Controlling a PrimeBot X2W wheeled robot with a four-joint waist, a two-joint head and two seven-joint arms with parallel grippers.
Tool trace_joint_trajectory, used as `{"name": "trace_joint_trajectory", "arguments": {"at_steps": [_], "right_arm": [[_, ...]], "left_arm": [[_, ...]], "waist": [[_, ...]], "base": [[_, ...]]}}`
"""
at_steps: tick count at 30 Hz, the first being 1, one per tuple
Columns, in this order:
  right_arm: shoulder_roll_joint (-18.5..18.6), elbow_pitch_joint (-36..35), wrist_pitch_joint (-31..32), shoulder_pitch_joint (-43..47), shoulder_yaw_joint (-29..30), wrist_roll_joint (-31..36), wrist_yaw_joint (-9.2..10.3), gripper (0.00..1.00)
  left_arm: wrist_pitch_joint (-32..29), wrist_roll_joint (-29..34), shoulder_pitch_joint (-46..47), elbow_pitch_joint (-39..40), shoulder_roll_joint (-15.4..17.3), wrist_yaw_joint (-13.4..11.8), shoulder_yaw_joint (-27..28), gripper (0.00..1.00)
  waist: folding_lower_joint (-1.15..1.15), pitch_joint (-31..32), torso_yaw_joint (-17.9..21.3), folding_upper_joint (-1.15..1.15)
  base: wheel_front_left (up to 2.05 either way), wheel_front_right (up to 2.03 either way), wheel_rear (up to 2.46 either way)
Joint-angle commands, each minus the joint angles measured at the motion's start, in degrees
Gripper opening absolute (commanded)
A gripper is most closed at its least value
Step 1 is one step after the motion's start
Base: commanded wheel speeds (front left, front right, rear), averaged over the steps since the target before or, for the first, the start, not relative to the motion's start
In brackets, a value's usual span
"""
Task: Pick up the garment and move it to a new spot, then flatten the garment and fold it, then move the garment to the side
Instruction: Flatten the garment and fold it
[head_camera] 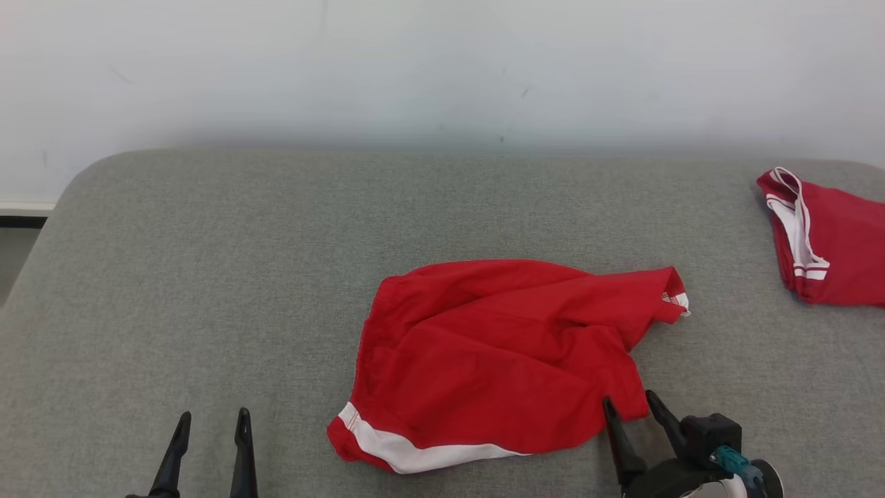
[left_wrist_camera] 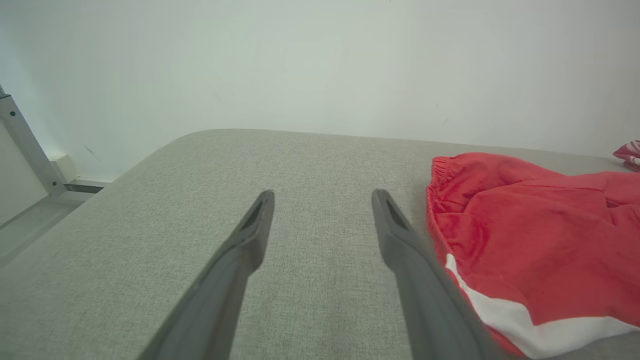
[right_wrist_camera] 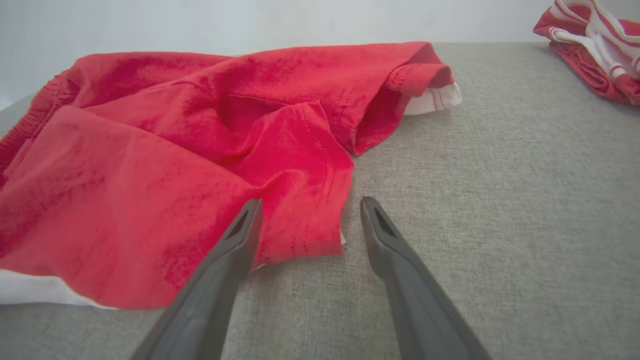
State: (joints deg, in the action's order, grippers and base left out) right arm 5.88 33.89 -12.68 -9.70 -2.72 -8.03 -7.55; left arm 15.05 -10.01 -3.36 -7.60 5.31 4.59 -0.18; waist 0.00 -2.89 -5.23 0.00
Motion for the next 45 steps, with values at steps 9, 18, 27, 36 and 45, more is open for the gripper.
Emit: {"name": "trace_joint_trajectory", "arguments": {"at_steps": [9, 18, 27, 36, 45], "right_arm": [[0.53, 1.72, -2.00, -1.25, -1.99, -2.00, 0.15, 0.00], [2.65, -12.20, -1.19, 6.46, -4.42, -3.54, 0.15, 0.00], [3.54, -30.41, 6.65, 16.05, -1.58, -5.55, 0.15, 0.00], [4.14, -31.66, 9.53, 16.46, -1.39, -6.76, 0.15, 0.00], [6.50, -20.27, 8.12, 7.08, -1.86, -7.35, 0.15, 0.00]], "left_arm": [[0.17, 0.97, -1.02, -0.43, -1.03, 0.52, 1.72, 1.00], [0.17, 1.14, -0.05, -0.80, -1.62, 1.26, 2.56, 1.00], [0.16, 1.71, 0.90, -0.99, -1.93, 1.83, 2.88, 1.00], [0.16, 1.55, 1.05, -1.97, -2.20, 2.16, 2.08, 1.00], [0.17, 1.72, 1.12, -2.84, -2.41, 2.37, 0.27, 1.00]], "waist": [[0.00, -0.01, 1.63, 0.00], [0.00, -0.46, 7.01, 0.00], [0.00, -1.17, 9.14, 0.00], [0.00, -0.45, 6.35, 0.00], [0.00, 0.13, 0.54, 0.00]], "base": [[0.00, 0.00, 0.00], [0.00, 0.00, 0.00], [0.00, 0.00, 0.00], [0.00, 0.00, 0.00], [0.00, 0.00, 0.00]]}}
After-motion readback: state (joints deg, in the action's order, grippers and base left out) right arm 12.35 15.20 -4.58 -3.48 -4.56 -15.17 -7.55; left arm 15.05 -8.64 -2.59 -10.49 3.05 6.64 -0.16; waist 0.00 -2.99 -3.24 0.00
